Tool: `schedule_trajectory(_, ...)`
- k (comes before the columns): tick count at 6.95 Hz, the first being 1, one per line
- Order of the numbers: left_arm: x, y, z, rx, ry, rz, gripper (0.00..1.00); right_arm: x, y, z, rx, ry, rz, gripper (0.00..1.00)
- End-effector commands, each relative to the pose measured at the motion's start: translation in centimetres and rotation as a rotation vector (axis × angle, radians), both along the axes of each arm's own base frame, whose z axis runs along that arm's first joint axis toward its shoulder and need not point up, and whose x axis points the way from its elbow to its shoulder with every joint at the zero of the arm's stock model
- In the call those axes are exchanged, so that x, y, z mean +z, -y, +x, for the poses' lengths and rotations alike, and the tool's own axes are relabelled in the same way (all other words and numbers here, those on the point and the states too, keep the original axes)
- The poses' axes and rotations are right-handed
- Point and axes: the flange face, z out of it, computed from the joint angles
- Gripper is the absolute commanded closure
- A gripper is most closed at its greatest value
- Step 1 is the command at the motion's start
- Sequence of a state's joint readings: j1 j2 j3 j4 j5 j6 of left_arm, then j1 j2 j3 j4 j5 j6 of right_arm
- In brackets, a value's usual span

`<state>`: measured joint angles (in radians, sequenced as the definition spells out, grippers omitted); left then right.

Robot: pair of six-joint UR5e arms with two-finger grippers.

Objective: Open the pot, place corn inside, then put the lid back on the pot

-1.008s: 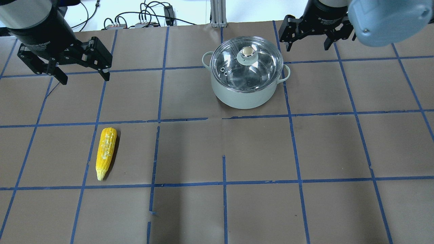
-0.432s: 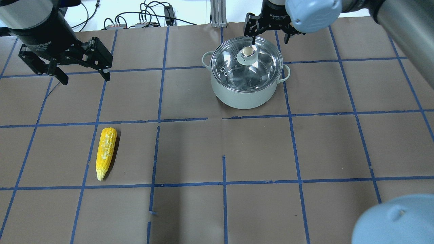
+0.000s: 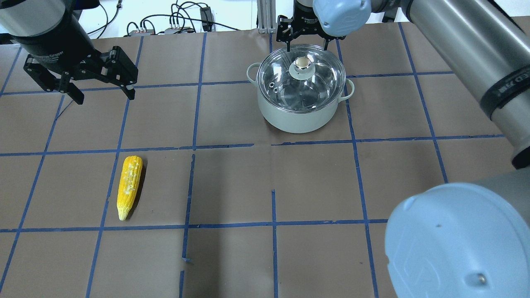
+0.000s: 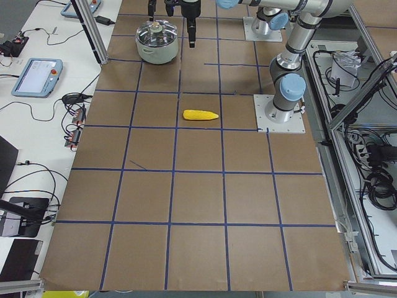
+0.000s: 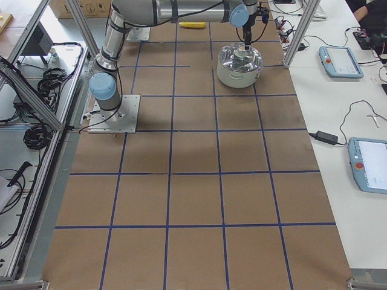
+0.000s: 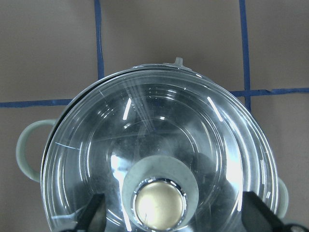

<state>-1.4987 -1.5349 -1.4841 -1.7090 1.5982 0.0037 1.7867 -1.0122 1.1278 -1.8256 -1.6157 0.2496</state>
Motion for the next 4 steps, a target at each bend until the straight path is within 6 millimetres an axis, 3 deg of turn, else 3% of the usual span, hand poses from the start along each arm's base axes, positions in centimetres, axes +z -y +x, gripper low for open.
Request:
schedule_trajectory(1, -0.1, 0.0, 0.0, 0.001, -0.003, 0.001, 0.00, -1.8, 0.3, 1.1, 0.000, -0.004, 0.020, 0.03)
schedule_trajectory(4, 0.0, 0.0, 0.0, 0.002, -0.003, 0.000, 0.00, -3.3, -0.1, 1.0, 0.022, -0.014, 0.044, 0.06)
